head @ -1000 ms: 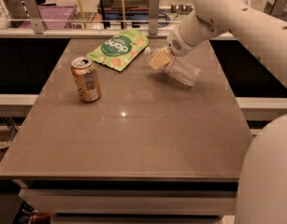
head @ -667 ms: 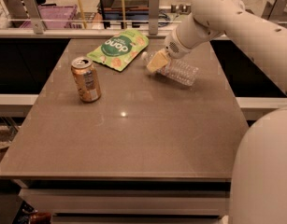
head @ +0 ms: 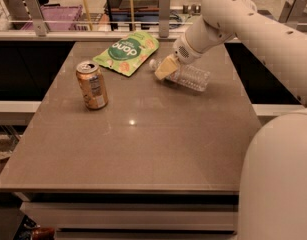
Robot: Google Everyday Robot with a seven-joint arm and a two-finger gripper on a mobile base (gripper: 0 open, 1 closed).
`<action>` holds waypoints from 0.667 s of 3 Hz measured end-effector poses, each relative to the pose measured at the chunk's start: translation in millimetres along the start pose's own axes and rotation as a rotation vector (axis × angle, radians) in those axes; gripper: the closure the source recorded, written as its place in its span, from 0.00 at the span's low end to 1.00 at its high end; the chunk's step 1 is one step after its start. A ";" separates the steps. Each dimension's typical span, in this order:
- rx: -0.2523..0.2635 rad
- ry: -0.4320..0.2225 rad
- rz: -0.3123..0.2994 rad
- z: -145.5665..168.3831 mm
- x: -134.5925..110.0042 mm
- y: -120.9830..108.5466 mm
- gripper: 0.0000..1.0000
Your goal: Knock water bottle over
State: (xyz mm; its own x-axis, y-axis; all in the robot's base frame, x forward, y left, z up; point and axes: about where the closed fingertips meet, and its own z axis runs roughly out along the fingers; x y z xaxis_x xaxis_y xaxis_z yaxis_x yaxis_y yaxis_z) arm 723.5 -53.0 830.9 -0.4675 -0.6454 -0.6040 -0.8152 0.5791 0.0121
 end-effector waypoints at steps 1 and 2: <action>0.000 0.000 0.000 -0.3 -0.2 0.0 0.13; -0.004 0.003 -0.001 2.7 0.1 1.2 0.00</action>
Offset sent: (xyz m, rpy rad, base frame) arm 0.0000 0.0000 0.0003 0.0000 0.0000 0.0000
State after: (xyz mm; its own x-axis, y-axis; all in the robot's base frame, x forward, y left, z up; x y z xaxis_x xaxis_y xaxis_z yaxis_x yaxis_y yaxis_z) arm 723.4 -50.9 828.7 -0.4679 -0.6471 -0.6020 -0.8169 0.5766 0.0152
